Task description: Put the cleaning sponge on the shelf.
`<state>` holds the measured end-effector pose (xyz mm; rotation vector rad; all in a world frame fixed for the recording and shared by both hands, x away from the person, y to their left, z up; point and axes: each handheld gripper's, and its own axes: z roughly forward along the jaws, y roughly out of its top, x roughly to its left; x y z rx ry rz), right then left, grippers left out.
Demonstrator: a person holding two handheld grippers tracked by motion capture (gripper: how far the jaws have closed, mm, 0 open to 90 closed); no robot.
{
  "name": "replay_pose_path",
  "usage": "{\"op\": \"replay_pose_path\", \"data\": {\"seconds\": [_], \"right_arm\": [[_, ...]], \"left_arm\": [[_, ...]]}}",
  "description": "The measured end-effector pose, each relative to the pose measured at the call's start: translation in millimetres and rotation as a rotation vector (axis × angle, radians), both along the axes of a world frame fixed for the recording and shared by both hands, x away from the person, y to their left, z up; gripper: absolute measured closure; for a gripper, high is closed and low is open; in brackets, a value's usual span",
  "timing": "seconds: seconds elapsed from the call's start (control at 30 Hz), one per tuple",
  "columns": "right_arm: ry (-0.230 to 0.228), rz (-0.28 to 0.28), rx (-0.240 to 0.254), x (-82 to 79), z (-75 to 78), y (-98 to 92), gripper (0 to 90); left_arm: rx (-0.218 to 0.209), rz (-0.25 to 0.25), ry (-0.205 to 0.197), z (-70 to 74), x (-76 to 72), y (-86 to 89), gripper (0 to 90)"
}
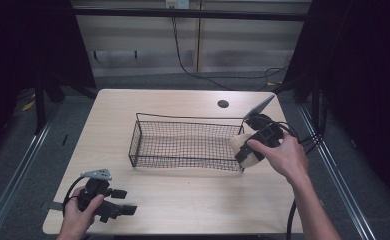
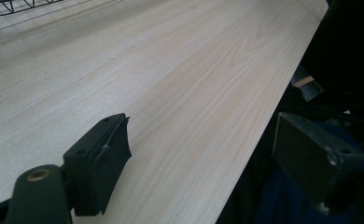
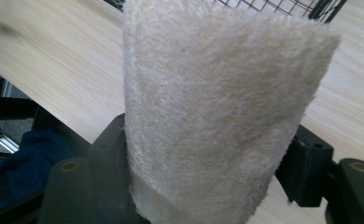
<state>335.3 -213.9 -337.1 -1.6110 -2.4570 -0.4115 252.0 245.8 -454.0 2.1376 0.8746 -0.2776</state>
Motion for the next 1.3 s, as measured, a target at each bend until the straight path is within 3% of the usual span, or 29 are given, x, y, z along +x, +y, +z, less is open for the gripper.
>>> {"op": "replay_pose_path", "data": {"seconds": [0.3, 0.73, 1.3], "right_arm": [[-0.001, -0.019, -0.017, 15.8, 5.1, 10.3, 29.9], [0.025, -0.038, -0.035, 37.9, -1.7, 19.2, 30.0], [0.034, -0.067, -0.03, 53.3, -23.8, 30.6, 29.9]], "left_arm": [[0.001, -0.003, -0.001, 0.4, 0.2, 0.7, 18.3], [-0.001, -0.001, -0.002, 0.5, 0.3, 1.1, 18.3], [-0.006, -0.005, -0.003, 0.7, 0.1, 1.3, 18.3]]}}
